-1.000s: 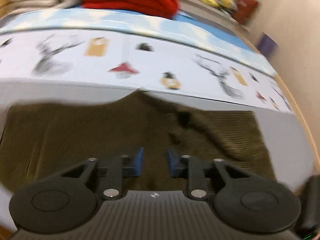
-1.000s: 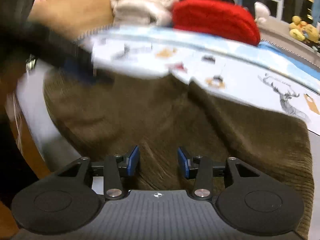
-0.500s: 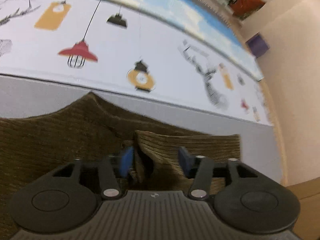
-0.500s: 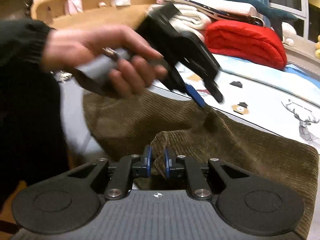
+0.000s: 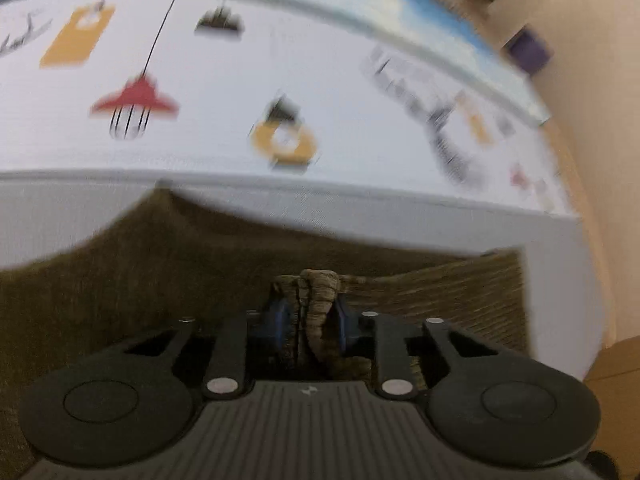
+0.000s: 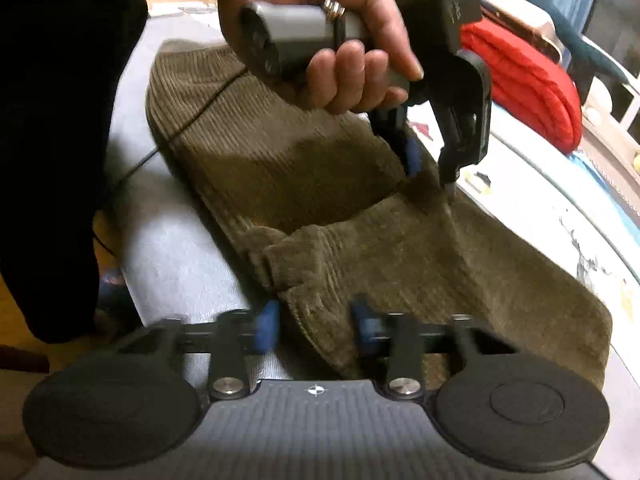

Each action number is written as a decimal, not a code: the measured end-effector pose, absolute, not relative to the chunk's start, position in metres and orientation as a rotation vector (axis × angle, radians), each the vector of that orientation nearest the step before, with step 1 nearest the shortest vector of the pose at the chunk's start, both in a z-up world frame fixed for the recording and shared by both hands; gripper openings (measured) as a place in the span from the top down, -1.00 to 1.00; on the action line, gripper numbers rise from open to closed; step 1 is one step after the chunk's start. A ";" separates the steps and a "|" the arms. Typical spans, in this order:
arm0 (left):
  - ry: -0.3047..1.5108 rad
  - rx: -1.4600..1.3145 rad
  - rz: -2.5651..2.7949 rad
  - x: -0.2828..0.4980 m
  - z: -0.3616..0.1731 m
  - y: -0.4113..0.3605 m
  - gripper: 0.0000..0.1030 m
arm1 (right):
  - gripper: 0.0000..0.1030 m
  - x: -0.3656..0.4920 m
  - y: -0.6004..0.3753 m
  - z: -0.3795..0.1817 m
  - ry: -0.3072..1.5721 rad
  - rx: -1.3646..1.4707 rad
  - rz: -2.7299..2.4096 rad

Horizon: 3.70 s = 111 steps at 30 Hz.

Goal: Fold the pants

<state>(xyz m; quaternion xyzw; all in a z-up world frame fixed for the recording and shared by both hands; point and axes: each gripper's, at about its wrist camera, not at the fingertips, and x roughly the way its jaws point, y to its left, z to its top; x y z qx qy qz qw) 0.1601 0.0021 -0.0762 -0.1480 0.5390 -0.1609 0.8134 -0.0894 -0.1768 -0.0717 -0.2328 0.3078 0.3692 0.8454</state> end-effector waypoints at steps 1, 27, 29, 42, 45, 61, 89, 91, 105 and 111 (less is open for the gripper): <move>1.087 -0.325 -0.368 0.158 -0.064 0.004 0.52 | 0.63 -0.090 -0.182 -0.063 0.626 -0.458 0.773; 0.906 0.251 -0.479 0.089 -0.043 -0.038 0.23 | 0.42 -0.026 -0.312 -0.066 0.900 0.116 -0.009; 0.884 0.223 -0.592 0.073 -0.032 -0.034 0.18 | 0.41 -0.029 -0.315 -0.073 0.914 0.117 -0.030; 0.708 0.385 -0.473 -0.008 0.016 0.000 -0.50 | 0.27 -0.036 -0.297 0.010 0.681 0.091 0.039; 0.571 0.315 -0.337 -0.029 0.040 0.023 -0.56 | -0.14 -0.043 -0.290 0.039 0.571 0.082 0.080; 0.737 0.242 0.021 -0.057 -0.014 0.081 -0.56 | -0.27 -0.045 -0.245 0.016 0.545 0.076 0.158; 0.781 0.086 -0.032 -0.054 -0.013 0.126 0.38 | -0.10 -0.031 -0.213 0.008 0.559 0.061 0.192; 0.799 0.026 -0.039 -0.054 -0.012 0.143 0.39 | 0.25 -0.028 -0.210 0.007 0.560 0.067 0.209; 0.953 -0.553 0.123 -0.054 -0.044 0.324 -0.34 | 0.31 -0.014 -0.193 0.004 0.578 0.073 0.246; 1.053 -0.672 0.199 -0.043 -0.066 0.338 -0.50 | 0.31 -0.004 -0.200 -0.001 0.604 0.101 0.233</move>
